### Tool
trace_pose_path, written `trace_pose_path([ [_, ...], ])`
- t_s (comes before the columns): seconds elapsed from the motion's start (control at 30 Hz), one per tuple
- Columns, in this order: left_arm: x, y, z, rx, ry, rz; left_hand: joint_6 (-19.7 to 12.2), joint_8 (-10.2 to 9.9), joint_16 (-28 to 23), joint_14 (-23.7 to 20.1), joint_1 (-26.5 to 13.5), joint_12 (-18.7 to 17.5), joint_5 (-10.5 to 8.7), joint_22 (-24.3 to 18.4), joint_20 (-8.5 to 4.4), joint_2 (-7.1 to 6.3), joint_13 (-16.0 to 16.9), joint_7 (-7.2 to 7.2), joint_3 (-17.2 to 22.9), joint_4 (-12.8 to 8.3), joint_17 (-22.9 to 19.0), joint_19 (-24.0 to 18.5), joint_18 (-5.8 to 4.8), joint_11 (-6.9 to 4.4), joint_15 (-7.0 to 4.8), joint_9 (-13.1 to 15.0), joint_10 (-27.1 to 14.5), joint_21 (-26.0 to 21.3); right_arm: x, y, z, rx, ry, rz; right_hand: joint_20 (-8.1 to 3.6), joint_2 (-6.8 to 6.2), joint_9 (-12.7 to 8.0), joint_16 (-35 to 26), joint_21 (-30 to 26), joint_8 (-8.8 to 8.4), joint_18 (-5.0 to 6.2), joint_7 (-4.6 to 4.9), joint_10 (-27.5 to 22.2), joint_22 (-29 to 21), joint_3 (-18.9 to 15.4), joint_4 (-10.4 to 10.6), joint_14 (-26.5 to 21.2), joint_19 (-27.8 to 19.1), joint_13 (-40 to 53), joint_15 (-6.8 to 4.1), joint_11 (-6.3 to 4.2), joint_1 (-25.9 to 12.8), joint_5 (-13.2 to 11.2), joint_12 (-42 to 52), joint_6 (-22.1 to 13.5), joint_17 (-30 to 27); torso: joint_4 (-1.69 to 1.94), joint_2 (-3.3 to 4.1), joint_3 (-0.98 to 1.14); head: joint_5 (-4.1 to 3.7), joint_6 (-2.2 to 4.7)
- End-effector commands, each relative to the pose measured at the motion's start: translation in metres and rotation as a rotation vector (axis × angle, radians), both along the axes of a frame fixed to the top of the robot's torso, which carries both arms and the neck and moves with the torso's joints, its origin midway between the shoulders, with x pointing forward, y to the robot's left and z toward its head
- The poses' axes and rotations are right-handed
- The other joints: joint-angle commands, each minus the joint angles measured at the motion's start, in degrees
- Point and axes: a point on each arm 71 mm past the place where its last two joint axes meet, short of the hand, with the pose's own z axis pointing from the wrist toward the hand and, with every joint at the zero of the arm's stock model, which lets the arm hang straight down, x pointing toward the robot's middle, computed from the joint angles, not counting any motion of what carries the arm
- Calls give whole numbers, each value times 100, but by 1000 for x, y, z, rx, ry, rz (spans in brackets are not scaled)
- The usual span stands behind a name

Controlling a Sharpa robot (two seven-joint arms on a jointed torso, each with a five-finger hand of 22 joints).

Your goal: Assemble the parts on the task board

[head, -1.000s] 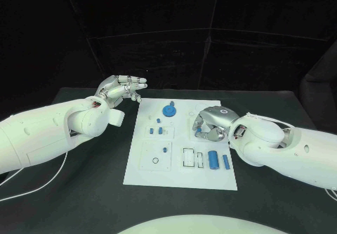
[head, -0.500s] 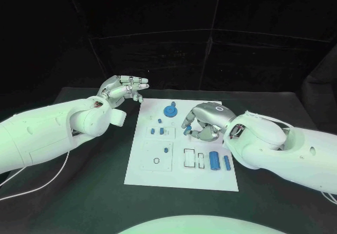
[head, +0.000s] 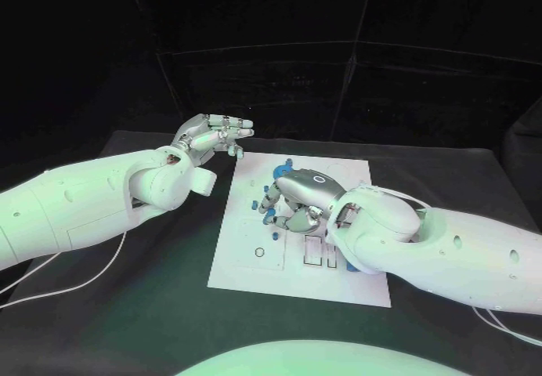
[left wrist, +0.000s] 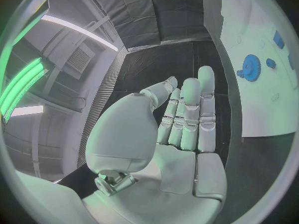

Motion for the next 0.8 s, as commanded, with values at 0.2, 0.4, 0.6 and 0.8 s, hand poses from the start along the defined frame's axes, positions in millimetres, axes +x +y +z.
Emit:
trace_pose_path([
  [0.2, 0, -3, 2, -10, -4, -14, -36, 32, -14, -40, 52, 17, 28, -7, -4, 17, -5, -8, 9, -35, -5, -35, 41, 3, 13, -1, -57, -31, -6, 19, -29, -45, 56, 89, -15, 11, -8, 19, 34, -26, -12, 27, 84, -7, 51, -24, 88, 12, 1, -44, -54, 81, 53, -16, 17, -9, -4, 15, 14, 107, -47],
  [0.4, 0, -5, 2, -11, -3, -19, -43, 34, -10, -45, 47, 26, 27, -6, -2, 21, -5, -4, 5, -34, -12, -40, 40, 7, 15, -2, -67, -31, -8, 23, -41, -59, 72, 104, -13, 8, -11, 21, 37, -34, -12, 34, 73, -4, 61, -34, 87, 11, -1, -39, -48, 72, 62, -29, 4, -8, -4, 0, 13, 173, -104],
  [0.6, 0, -5, 2, -11, -3, -20, -43, 34, -10, -45, 47, 26, 27, -6, -2, 21, -5, -4, 5, -34, -12, -40, 40, 7, 15, -2, -67, -31, -10, 25, -45, -69, 83, 116, -12, 8, -12, 24, 40, -36, -14, 36, 72, 1, 63, -37, 87, 13, -1, -38, -47, 71, 64, -31, 2, -5, -11, -1, 7, 224, -127],
  [0.8, 0, -6, 2, -12, -3, -21, -43, 34, -10, -45, 47, 26, 27, -6, -2, 21, -5, -4, 5, -34, -12, -40, 40, 7, 15, -2, -67, -31, -13, 26, -47, -77, 92, 123, -12, 7, -12, 27, 41, -37, -14, 36, 72, 3, 65, -39, 88, 13, -1, -38, -46, 71, 65, -32, 1, 1, -11, 0, 12, 252, -142],
])
